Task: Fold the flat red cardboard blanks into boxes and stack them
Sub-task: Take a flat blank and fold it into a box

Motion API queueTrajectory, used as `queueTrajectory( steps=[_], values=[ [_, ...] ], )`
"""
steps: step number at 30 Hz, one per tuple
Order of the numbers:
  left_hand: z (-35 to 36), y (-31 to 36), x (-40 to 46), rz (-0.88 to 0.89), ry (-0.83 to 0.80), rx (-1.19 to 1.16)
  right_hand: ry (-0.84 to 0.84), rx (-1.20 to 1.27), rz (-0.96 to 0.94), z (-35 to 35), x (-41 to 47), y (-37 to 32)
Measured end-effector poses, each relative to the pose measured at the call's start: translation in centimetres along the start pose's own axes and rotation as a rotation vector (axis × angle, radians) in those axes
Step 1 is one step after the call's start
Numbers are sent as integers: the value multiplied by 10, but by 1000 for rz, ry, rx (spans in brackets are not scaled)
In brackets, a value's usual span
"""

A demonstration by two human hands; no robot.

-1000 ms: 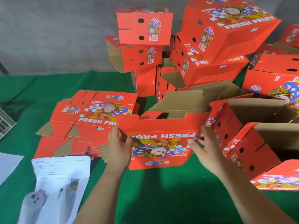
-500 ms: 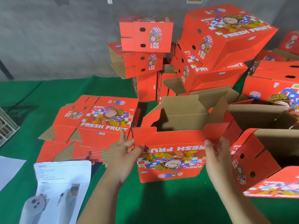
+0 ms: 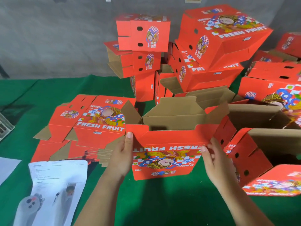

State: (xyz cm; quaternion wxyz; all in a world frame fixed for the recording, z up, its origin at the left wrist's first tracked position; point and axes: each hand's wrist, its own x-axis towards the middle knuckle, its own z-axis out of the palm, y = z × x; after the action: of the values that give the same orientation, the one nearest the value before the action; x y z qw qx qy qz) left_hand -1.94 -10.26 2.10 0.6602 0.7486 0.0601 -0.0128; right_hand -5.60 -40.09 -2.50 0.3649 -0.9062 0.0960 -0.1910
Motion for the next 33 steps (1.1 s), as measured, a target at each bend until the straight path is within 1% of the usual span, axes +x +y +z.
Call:
queueTrajectory(
  steps=[3,6,8,9,11,13,15,17,19,21,23,25,27,28,29,31,32,33],
  values=[
    [7,2,2,45,35,-2,29,-63,-15,-6,-7,4],
    [10,5,6,125,122,43,96,-9,4,-7,-4,2],
    [8,4,8,218,177,149,145,33,71,-9,2,-1],
    [8,2,8,268,213,226,186,93,99,-11,5,-5],
    [11,-5,6,339,301,341,254,165,110,-14,8,-9],
    [13,-11,4,392,380,452,238,143,114,-14,6,-11],
    [11,-18,5,465,457,618,179,107,111,-14,5,-14],
    [3,-21,5,480,508,706,90,126,141,-17,9,-18],
    [-1,-21,6,470,503,686,10,157,138,-26,15,-21],
    [-3,-22,10,462,491,652,-58,124,116,-27,21,-28],
    [0,-21,14,498,462,626,-75,62,91,-22,21,-28],
    [4,-22,14,558,454,711,-109,-106,33,-16,14,-34],
    [-2,-26,14,610,468,823,-218,-194,-70,-5,6,-37],
    [-6,-29,16,650,443,844,-269,-229,-105,-3,5,-36],
    [-9,-32,17,706,391,847,-292,-235,-124,-2,6,-37],
    [-10,-34,20,798,231,795,-296,-238,-100,-1,7,-37],
    [-8,-33,21,796,144,749,-281,-254,-70,-1,5,-39],
    [-8,-30,22,758,62,707,-268,-268,-43,-2,4,-42]
  ],
)
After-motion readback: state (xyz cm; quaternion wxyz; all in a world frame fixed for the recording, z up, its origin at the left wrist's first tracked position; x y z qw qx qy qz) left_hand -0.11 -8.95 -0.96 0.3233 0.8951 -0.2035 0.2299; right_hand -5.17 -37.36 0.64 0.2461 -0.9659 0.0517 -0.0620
